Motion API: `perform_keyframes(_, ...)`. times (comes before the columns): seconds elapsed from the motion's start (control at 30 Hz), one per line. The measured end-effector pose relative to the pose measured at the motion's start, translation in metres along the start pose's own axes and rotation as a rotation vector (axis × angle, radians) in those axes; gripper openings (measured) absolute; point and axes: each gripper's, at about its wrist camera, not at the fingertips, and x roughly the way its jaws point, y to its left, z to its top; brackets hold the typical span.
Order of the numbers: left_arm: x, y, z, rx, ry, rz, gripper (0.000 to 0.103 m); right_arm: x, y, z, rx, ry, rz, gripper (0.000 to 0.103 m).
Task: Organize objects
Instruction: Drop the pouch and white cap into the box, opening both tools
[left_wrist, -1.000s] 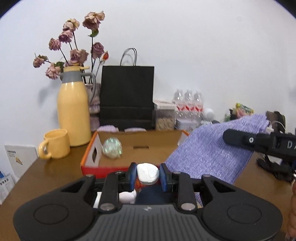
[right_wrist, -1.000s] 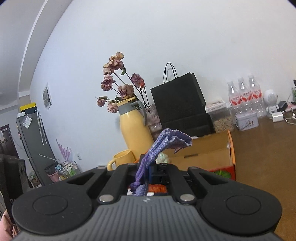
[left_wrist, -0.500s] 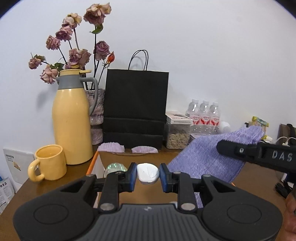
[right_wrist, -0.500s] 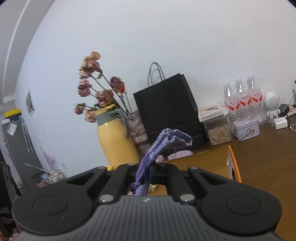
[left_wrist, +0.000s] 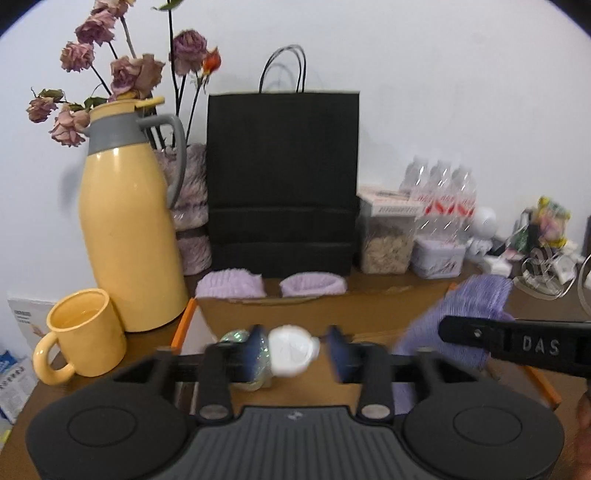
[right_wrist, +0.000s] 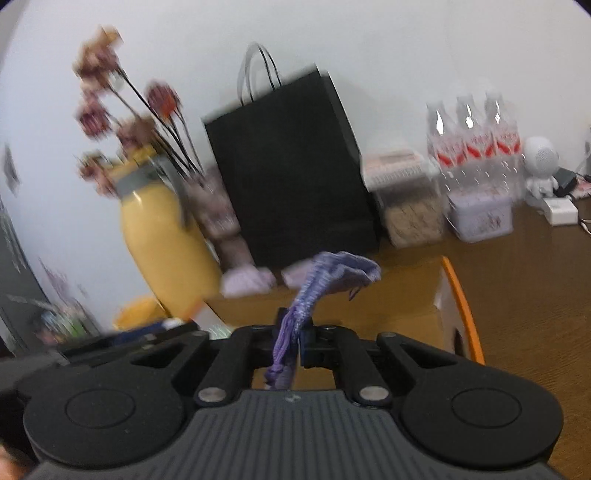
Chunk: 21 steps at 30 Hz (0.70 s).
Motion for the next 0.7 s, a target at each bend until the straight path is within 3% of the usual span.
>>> perform_keyframes(0.03,0.003,0.0,-0.001,0.003,0.011,0.015,0.093,0.002,0.0,-0.001,-0.018,0.022,-0.033,0.039)
perform_keyframes(0.07,0.005,0.001,-0.002,-0.006,0.011,0.06,0.099,0.002,0.0,-0.003,-0.032,0.027,-0.067,0.079)
perform_keyframes(0.1,0.006,0.004,-0.003,-0.011,0.004,0.085,0.103,0.0,0.0,-0.004,-0.044,0.013,-0.097,0.091)
perform_keyframes(0.2,0.007,0.011,-0.003,-0.039,0.013,0.07,0.103,-0.006,-0.001,-0.004,-0.069,-0.002,-0.145,0.103)
perform_keyframes(0.7,-0.026,0.01,-0.004,-0.023,-0.049,0.097,0.103,-0.04,0.015,-0.01,-0.144,-0.074,-0.166,0.103)
